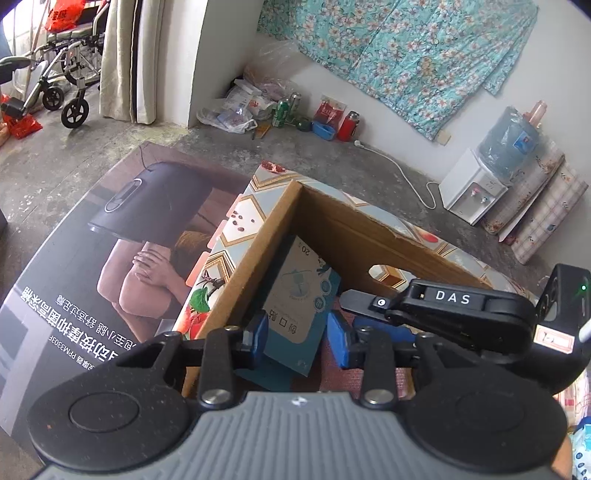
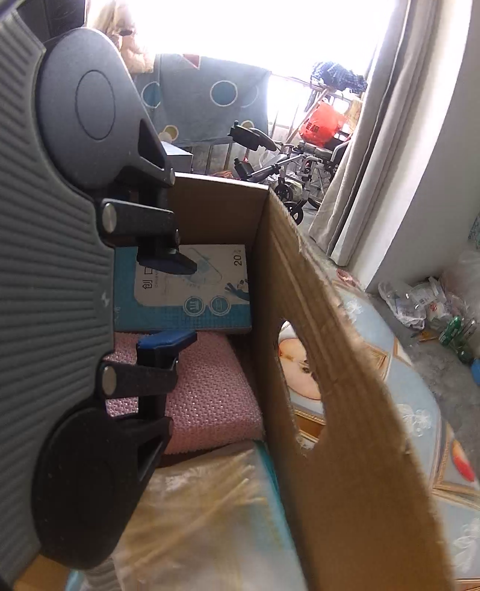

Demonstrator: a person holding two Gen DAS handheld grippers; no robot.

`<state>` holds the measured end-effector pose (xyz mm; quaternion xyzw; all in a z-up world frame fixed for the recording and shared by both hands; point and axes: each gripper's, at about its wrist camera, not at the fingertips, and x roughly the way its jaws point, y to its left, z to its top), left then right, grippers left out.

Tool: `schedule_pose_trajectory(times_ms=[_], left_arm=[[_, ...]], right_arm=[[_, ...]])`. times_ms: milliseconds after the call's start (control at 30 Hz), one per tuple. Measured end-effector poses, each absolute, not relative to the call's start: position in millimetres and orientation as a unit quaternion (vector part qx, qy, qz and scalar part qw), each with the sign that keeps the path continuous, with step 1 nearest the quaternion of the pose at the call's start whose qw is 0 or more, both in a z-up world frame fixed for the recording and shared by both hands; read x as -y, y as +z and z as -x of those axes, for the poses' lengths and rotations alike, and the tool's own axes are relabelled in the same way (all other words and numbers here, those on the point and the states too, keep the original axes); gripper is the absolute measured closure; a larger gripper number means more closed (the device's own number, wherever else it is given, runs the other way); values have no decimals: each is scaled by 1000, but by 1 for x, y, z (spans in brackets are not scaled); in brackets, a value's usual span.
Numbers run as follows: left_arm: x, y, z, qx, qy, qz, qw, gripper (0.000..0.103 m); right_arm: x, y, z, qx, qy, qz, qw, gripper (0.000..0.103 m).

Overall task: Organize soft objects
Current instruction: 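Carry the mask box into the cardboard box and open the left gripper, then move the left gripper to the pile and grasp the white-blue wet wipes pack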

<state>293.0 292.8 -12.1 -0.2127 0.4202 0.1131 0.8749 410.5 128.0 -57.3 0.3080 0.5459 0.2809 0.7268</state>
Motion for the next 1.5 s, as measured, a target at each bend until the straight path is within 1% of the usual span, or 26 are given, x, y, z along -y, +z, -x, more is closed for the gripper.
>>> schedule_pose_trajectory(times_ms=[100,233,333,533,767,867,1000,1333,1433,1500], left_arm=[[-288,-6,-288,-413,105,212,879,60],[-279,6,-270,-407,99,215,882,60],[-269,15,-254,-402,86,219,885,60],[-240,32,-218,-393,42,223,891,60],[-177,46,-177,-386,-32,195,901,58],[-141,48,-164,-382,-74,185,902,56],[-94,48,-151,-375,-129,168,903,54],[22,44,-138,-371,-210,125,896,53],[49,38,-141,-368,-209,118,898,51],[66,34,-147,-370,-211,122,897,51]], right_arm=[[-123,-41,-406,-531,283,-304,738,70],[-108,-18,-401,-514,291,-294,751,70],[-94,6,-381,-497,304,-276,765,70],[-34,42,-318,-457,307,-258,794,69],[56,49,-225,-418,279,-263,823,68],[95,51,-187,-397,256,-257,843,61],[148,56,-139,-364,207,-238,876,55],[271,58,-68,-319,115,-242,909,51],[303,61,-58,-308,109,-238,915,47],[318,64,-56,-303,104,-235,918,42]])
